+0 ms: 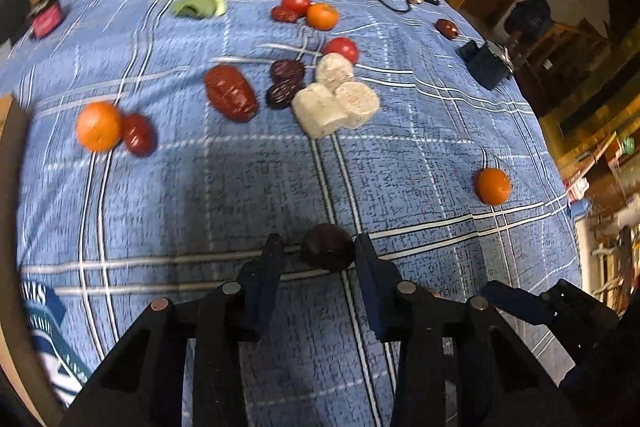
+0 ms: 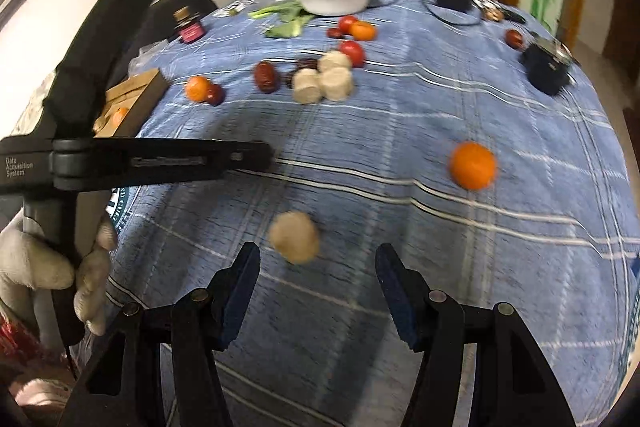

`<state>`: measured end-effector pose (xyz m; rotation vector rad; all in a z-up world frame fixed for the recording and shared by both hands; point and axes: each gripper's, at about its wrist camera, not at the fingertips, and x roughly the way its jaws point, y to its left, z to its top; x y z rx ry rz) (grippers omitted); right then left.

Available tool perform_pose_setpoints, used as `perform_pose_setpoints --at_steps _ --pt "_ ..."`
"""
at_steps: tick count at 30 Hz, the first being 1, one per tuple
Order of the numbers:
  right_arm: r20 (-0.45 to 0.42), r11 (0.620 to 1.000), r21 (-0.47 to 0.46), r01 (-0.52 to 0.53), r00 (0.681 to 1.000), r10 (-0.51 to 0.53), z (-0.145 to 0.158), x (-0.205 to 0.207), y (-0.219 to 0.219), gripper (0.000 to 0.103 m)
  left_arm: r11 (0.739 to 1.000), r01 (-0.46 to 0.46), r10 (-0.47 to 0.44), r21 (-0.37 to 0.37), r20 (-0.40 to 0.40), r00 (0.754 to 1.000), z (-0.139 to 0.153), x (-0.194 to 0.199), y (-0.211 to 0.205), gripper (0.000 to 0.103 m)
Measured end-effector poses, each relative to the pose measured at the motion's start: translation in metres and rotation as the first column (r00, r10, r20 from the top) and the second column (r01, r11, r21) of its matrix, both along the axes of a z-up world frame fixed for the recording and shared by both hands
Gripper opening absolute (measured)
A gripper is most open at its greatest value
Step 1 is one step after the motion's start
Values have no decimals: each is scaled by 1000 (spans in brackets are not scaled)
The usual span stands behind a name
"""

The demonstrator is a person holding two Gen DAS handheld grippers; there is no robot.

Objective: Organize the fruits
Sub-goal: 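Close the left tool on the dark plum while the right tool grasps the pale piece, then carry the plum in the left tool and the pale piece in the right tool to the tray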

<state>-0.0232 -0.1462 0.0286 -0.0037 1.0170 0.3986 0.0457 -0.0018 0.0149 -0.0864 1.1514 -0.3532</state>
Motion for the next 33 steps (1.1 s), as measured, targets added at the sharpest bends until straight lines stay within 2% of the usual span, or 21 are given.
perform_pose_setpoints --at_steps 1,3,8,13,19,25,29,33 --pt "1 1000 -5 -5 1000 5 -2 1 3 63 1000 11 -11 10 6 1000 0 0 -2 32" --pt "-6 1000 -13 -10 1000 10 -7 3 9 56 999 28 -29 21 8 1000 0 2 -5 25" --pt "0 999 -41 -3 1000 3 -14 7 15 48 999 30 -30 11 10 1000 -1 3 -3 23" --pt "-1 999 -54 -6 1000 6 -13 7 16 32 999 34 -35 23 16 999 1 -2 -3 22" --pt "-2 998 -59 -6 1000 6 -6 2 18 32 999 -28 29 -15 31 999 14 -16 18 22" --pt "9 999 -43 -13 1000 14 11 -3 23 32 989 -135 139 -53 69 988 39 -41 63 22" --pt "26 998 -39 -46 999 47 23 0 39 32 976 -217 219 -36 102 970 54 -61 104 23" --pt "57 994 -11 -110 992 110 42 5 72 32 947 -323 321 -4 120 940 68 -78 158 23"
